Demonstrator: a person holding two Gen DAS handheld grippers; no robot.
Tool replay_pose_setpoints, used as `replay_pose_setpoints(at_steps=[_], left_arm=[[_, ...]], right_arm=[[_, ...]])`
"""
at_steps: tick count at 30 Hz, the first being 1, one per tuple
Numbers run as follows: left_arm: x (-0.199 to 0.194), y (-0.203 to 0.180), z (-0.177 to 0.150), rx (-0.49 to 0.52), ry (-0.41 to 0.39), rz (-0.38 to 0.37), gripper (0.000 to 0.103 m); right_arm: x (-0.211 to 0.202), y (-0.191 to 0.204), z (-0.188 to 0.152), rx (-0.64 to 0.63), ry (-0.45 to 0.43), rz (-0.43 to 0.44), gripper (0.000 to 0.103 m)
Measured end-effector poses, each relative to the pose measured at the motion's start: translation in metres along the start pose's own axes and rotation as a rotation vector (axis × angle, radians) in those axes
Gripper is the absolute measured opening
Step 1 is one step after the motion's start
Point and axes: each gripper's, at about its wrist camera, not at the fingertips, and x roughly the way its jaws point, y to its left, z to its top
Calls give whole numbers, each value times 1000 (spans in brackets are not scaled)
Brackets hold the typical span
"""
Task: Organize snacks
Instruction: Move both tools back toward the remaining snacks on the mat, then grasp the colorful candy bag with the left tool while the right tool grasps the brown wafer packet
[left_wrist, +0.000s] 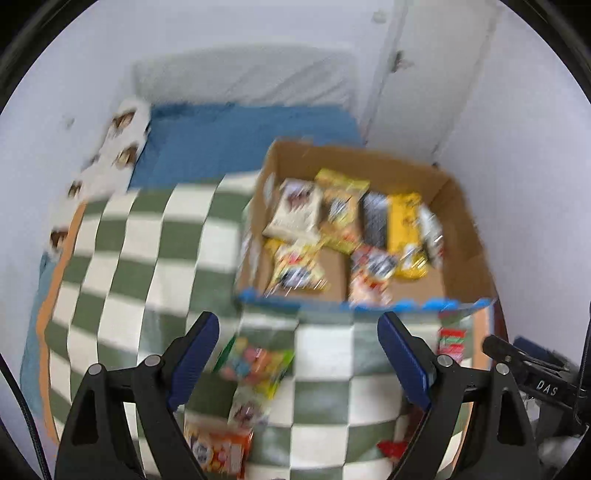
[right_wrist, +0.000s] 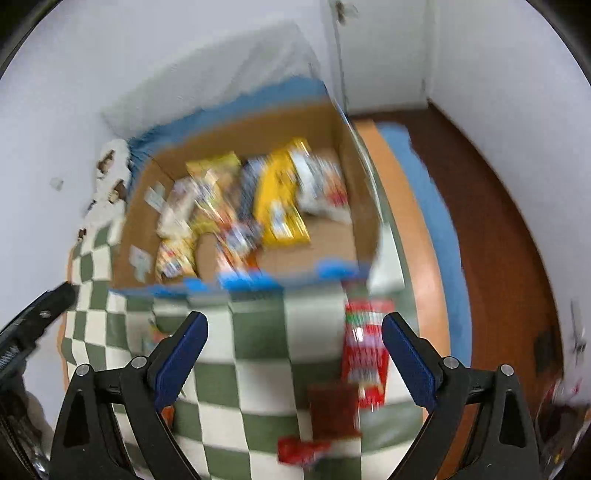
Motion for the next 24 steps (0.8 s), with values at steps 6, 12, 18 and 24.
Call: replay_pose_setpoints(at_steps=[6,12,18,24], left_arm=[[47,55,-51,-103,173,86,88],[84,89,-83,-150,314,149,88],[118,84,-98,-157,407,99,88],[145,90,-83,-411,482,-96,88]], right_arm=[[68,-27,-58,54,189,-47,97],[136,-34,-102,61,338,-93,86],[141,-14,-116,-9,313,-107,61],[139,4,-119,-35,313,-60,60]])
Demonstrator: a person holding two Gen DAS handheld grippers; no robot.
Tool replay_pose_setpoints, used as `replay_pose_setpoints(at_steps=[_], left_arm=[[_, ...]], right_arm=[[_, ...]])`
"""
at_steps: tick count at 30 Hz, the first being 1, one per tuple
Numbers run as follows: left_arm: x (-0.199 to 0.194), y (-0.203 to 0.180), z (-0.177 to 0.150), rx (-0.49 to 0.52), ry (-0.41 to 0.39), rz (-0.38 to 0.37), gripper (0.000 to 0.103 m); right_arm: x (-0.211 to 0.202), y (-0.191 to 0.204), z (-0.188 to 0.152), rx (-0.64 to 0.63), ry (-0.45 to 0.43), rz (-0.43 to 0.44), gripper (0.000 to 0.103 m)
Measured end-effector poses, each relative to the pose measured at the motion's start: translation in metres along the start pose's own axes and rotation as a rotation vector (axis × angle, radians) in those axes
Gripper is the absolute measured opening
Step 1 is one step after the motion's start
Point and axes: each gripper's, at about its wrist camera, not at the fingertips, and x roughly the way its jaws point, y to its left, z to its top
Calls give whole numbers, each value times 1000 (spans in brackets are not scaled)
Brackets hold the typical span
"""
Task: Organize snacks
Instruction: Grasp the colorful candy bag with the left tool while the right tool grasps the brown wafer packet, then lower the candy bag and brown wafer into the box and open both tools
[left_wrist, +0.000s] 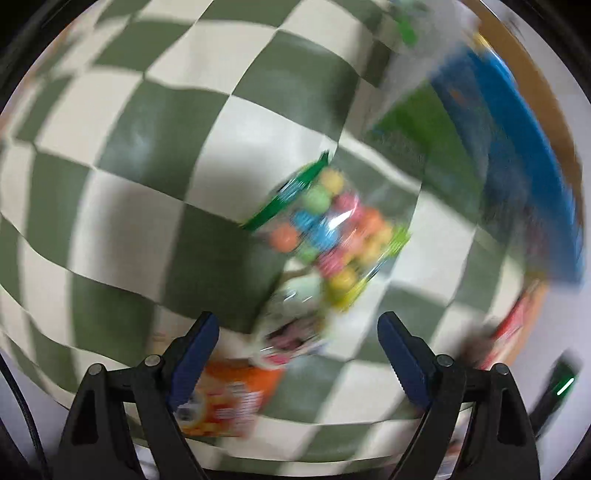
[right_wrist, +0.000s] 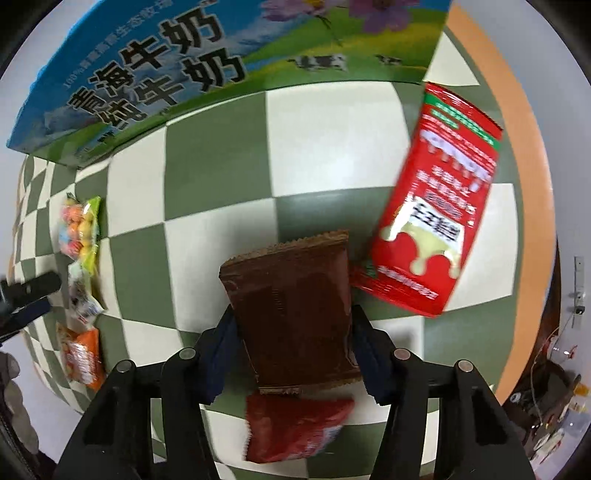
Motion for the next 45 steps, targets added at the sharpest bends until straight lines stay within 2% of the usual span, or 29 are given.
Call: replay_pose_setpoints(at_steps=[3,6,7,8,9,11,17,20,22,25,28,30,31,32,34,35,38,41,45], left_arm=[[7,4,19,-139,7,-94,88],[21,5,35,-232,9,-126,88],[24,5,37,-240,-2,-116,84],[26,3,38,-233,-21,-93,73],[28,0,38,-211,-34,-69,67],[30,-9,33,-115,-53,-24,63],[32,-51,-20,352,-95,194,58],[40,-64,-47,482,-76,234,57],[50,-68,-51,478,-43,225,60],[65,-57,-43,353,8,175,63],[66,-49,-41,266,-18,135,63],[64,-51,-44,255,-45,152,52],[62,-47,-48,263,-54,154,48],[59,-47,-47,274,-61,158,48],[54,-52,-52,308,-73,172,48],[55,-68,-48,324,-79,182,48],[38,-81,-59,368,-101,173,48],[7,-106,-65,423,-136,125,48],[-48,-156,-64,492,-204,14,48]], right_arm=[[-2,7,5,7,-8,3,60],[-3,10,9,15,-7,-1,60],[-2,9,9,20,-7,-2,60],[-2,10,13,22,-4,-4,60],[-2,6,19,21,-1,-5,60],[-4,5,20,8,2,-10,60],[8,31,15,-66,63,36,60],[11,37,11,-90,86,62,60],[16,39,13,-95,99,66,62],[20,35,16,-59,109,101,72],[24,36,17,-53,104,98,73],[26,39,13,-60,88,75,71],[27,41,11,-64,74,53,68],[28,43,8,-74,61,11,61],[26,43,-2,-76,41,5,60],[23,42,-3,-73,34,17,60],[5,34,-5,-43,17,88,60],[-33,21,-3,-30,-33,153,60],[-107,16,12,-43,-147,234,60]])
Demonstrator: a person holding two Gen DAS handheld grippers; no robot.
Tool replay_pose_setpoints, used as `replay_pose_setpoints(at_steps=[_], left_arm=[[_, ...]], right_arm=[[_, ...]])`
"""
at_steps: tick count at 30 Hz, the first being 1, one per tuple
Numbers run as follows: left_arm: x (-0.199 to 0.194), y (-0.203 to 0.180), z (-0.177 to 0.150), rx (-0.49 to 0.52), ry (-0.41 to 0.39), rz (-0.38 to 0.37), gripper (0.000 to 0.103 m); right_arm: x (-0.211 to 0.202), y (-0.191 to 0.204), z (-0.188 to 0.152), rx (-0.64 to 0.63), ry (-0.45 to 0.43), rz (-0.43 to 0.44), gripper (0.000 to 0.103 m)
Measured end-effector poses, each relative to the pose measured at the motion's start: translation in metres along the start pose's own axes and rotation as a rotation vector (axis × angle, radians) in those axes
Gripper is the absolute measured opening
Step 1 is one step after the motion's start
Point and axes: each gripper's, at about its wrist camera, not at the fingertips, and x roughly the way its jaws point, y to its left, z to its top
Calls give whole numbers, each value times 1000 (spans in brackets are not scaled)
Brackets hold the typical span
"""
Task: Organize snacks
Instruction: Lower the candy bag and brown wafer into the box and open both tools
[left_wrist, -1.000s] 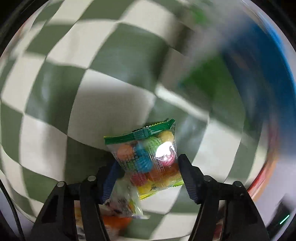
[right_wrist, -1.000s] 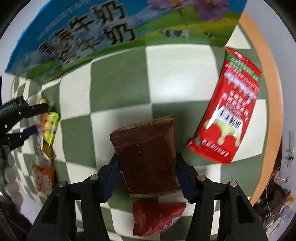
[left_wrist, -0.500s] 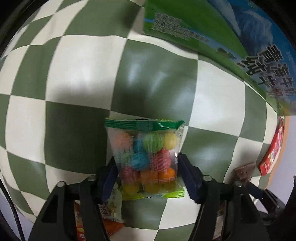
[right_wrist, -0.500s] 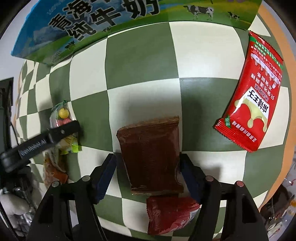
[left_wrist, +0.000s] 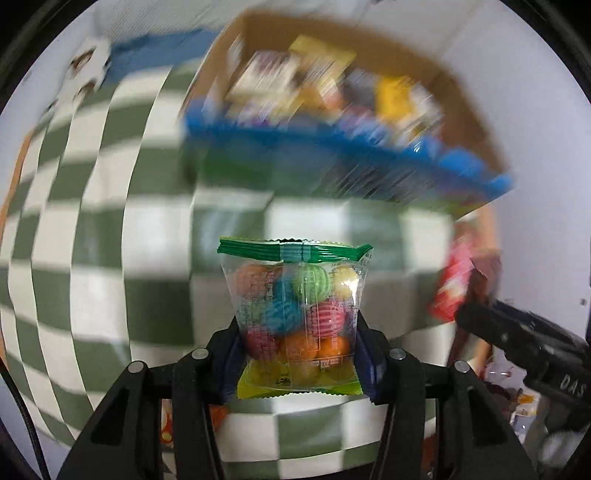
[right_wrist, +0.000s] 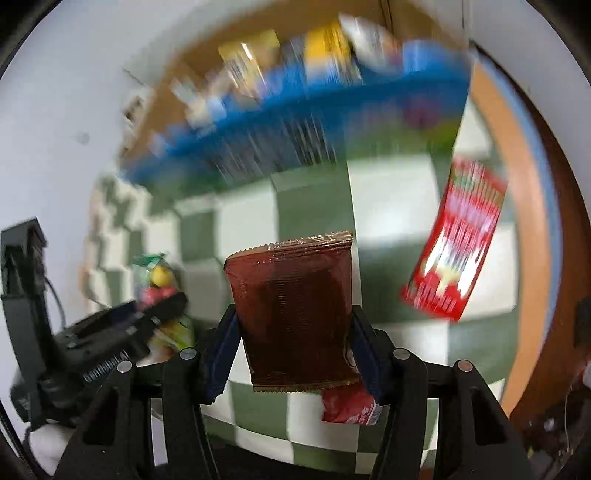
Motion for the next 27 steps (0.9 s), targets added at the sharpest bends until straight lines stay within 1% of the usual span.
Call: replay_pose_setpoints(at_steps=[1,2,4,6,7,8,9,12,13,15,19,21,23,24,25,26,27], left_arm=[[-15,-11,16,15,-29,-30,48],[-22,-11,29,29,-42,-49,48],[-35,-24,62,50,-69,-79,48],[-47,-19,91,87,-68,-76,48],[-45,-26,106,98,-70,-69,48],[-39,-24,117,107,-67,-57,48],[-40,-19,124,111,-59,-44,48],[-15,-17,157,111,-8,-25,48],[-5,-16,166,113,13,-8,48],[8,-11,175,105,49,9,48],[50,2,186,88,133,28,48],[69,6,185,92,188,38,49],[84,12,181,63,232,21,49],[89,16,179,46,245,10,53],[93,19,177,31,248,-2,59],[95,21,177,27,244,-4,71],[95,23,175,28,239,5,79]], right_arm=[[-21,3,13,-12,-43,13,60],[-36,13,22,-21,-73,18,60],[-59,16,48,-38,-119,28,60],[-69,19,78,-52,-159,4,60],[-72,17,96,-60,-176,-22,60],[-66,24,111,-60,-176,-37,60],[-62,22,127,-63,-160,-50,60],[-48,10,163,-65,-128,-102,60],[-34,11,174,-57,-107,-108,60],[-17,4,187,-40,-66,-119,60],[12,-4,197,-36,-23,-163,60],[24,-10,199,-23,0,-160,60],[37,-16,202,-12,45,-145,60],[47,-19,203,-7,80,-150,63],[57,-22,203,-3,121,-164,68],[62,-25,204,-2,142,-177,85],[67,-27,203,-8,155,-185,93]])
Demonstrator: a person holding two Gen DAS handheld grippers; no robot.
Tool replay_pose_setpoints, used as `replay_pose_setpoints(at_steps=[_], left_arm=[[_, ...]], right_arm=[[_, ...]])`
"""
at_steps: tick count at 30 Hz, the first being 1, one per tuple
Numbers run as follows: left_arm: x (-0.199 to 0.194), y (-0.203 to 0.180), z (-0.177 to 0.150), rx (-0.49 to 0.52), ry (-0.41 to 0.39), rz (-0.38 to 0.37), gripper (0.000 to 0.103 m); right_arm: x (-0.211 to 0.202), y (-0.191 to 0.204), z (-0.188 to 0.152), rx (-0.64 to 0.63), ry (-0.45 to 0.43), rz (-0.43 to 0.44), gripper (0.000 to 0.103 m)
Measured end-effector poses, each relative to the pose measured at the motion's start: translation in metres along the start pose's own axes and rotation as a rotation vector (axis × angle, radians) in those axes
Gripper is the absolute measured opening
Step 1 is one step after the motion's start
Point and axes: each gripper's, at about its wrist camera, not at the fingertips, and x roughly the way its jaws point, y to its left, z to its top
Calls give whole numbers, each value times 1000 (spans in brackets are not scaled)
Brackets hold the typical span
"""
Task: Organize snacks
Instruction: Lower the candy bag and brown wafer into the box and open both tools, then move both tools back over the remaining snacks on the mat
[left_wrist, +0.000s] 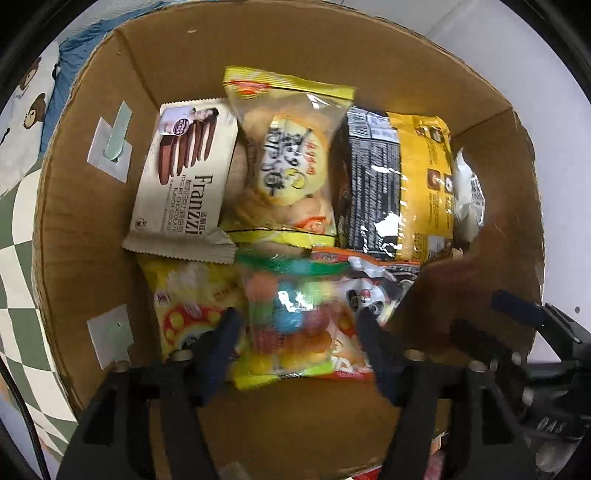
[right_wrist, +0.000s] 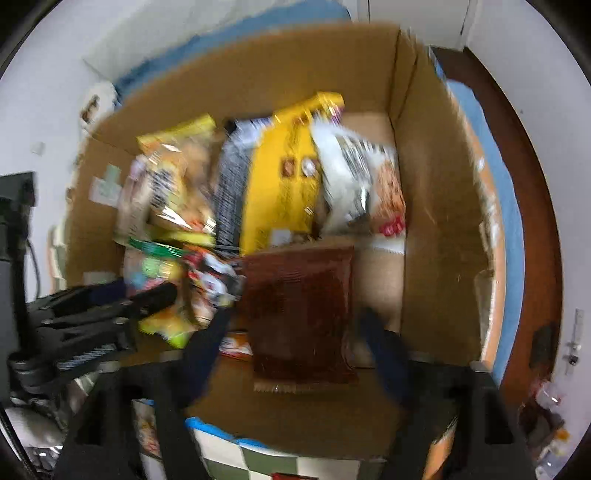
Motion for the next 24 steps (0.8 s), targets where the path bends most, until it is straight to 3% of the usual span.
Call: replay_pose_setpoints(at_steps=[1,8,12,24], left_arm=[[0,1,-1,3,-2,6,91],[-10,9,-17,-10,-49,7,91],[-35,8,-34,-4,-132,52,91],[-109,-1,-105,40,-385,179,91]], right_arm=[[3,1,-1,-17,5,-11,93],[2,2,-4,-29,1,-20,94],[-7,0,-11,-24,-28,-36,94],[-65,1,-62,-34,-236,-65,94]])
